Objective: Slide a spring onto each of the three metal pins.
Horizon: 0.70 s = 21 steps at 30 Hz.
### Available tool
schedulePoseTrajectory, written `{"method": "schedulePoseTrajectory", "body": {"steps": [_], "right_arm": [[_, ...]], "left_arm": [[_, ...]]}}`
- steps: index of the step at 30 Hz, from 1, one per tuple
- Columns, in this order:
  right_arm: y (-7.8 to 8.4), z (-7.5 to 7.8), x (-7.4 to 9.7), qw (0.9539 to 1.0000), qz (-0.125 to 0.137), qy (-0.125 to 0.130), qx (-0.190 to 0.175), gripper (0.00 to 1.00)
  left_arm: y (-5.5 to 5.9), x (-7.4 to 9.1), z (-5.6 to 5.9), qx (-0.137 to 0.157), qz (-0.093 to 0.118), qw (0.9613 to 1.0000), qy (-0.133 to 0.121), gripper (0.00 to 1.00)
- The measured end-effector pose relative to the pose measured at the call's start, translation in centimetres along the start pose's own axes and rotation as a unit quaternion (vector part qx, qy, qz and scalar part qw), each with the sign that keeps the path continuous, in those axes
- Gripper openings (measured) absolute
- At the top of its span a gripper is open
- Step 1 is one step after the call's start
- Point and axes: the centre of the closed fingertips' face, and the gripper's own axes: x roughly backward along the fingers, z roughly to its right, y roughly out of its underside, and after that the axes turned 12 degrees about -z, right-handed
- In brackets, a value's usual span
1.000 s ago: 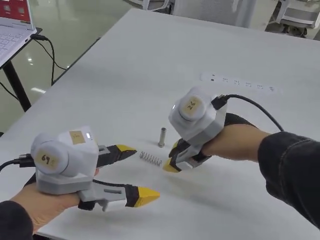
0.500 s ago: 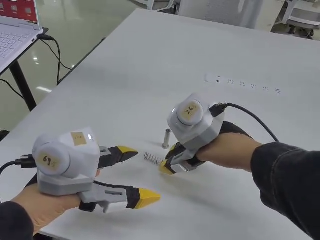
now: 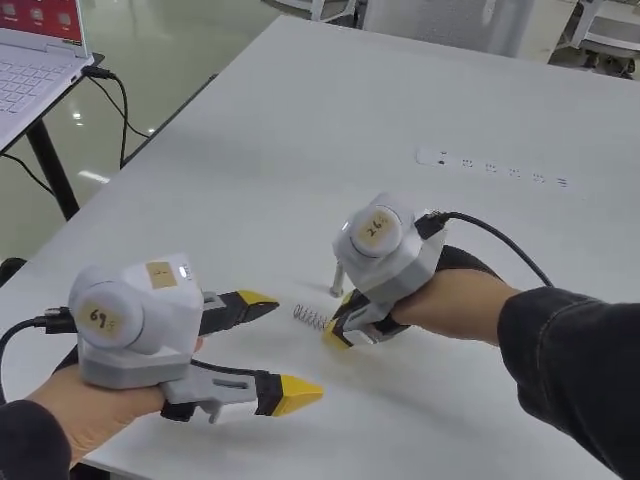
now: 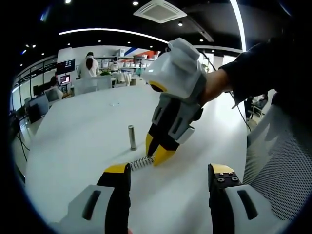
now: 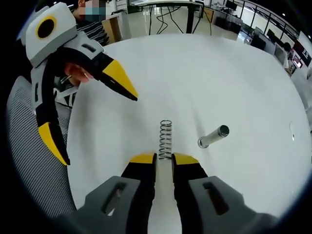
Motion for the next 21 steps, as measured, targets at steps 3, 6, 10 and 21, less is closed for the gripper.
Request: {"method": "schedulePoseTrajectory", "body": {"steps": [3,6,10,21], "right_arm": [[0.2,0.1,-0.2,1.0000,-0.003,0.001,0.001,0.13],[0.2,0.0,-0.1,1.0000,-0.003,-0.001,-0.002,0.13],[0.3,-0.1,0.2,1.0000,-0.004,-0.005,0.002,0.13],[1.4,-0.9,2.0,0.9996,-0.011,-0.015,0.022,0.12]], "left_arm": [[0.0,0.0,0.0,0.000,-0.001,1.0000,0.000,0.63],[0.0,0.1,-0.2,0.000,-0.001,1.0000,-0.002,0.63],[0.0,0.0,-0.2,0.000,-0.002,1.0000,-0.002,0.63],[-0.1,-0.6,0.1,-0.008,-0.008,0.9999,0.005,0.62]]}}
